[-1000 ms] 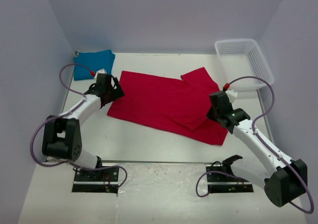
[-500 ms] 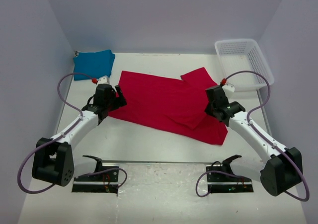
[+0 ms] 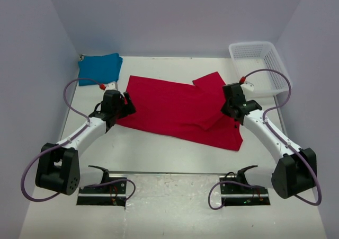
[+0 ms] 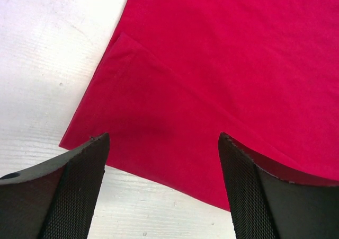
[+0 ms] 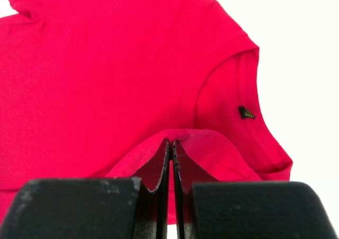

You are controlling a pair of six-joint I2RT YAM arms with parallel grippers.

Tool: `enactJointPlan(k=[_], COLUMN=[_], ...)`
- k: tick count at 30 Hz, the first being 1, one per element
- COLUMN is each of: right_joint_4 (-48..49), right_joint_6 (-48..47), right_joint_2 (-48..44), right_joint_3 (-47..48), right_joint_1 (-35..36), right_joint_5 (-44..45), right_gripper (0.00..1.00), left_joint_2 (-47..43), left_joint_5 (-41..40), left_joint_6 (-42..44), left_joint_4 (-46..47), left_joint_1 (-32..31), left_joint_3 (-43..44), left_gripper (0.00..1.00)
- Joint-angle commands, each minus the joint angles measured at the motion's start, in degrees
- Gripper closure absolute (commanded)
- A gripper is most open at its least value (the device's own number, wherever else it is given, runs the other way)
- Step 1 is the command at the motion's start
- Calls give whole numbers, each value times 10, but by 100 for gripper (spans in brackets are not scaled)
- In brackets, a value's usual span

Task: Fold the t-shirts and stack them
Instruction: Fold the flattened tshirt in 1/3 of the way

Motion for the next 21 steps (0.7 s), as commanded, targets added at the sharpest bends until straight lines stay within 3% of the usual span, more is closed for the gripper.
enactJointPlan(k=[1,9,11,12,13,14,16,18,21], right_joint_4=[21,32,37,47,55,68,70,66,76], right_joint_6=[-6,-11,-17,-22,-29,-60,-68,-95,-122], right_joint_2=[17,55,71,78,86,97,138,138,88], right_joint_3=[28,24,25,26,28,34,77,93,80], right_joint_1=[-11,-21,-22,-25,-28,-30,-37,-34,-30], right_joint_5=[13,-2,-12,-17,-35,-52,-46,-43,-93], right_gripper=[100,100,93,87,61,44,22,14,13], left_joint_2=[-4,0,2,3,4,7,9,13,15], left_joint_5=[3,9,12,12,12,12,12,20,28], left_joint_6=[3,7,8,9,9,9,9,8,10], left_joint_4=[26,26,28,29,30,31,33,36,35], left_joint_1=[-3,-3,-3,-3,-3,-3,-3,-3,-3], left_joint_3=[3,12,14,15,15,15,18,21,27], left_gripper=[16,16,15,15,15,15,15,15,16])
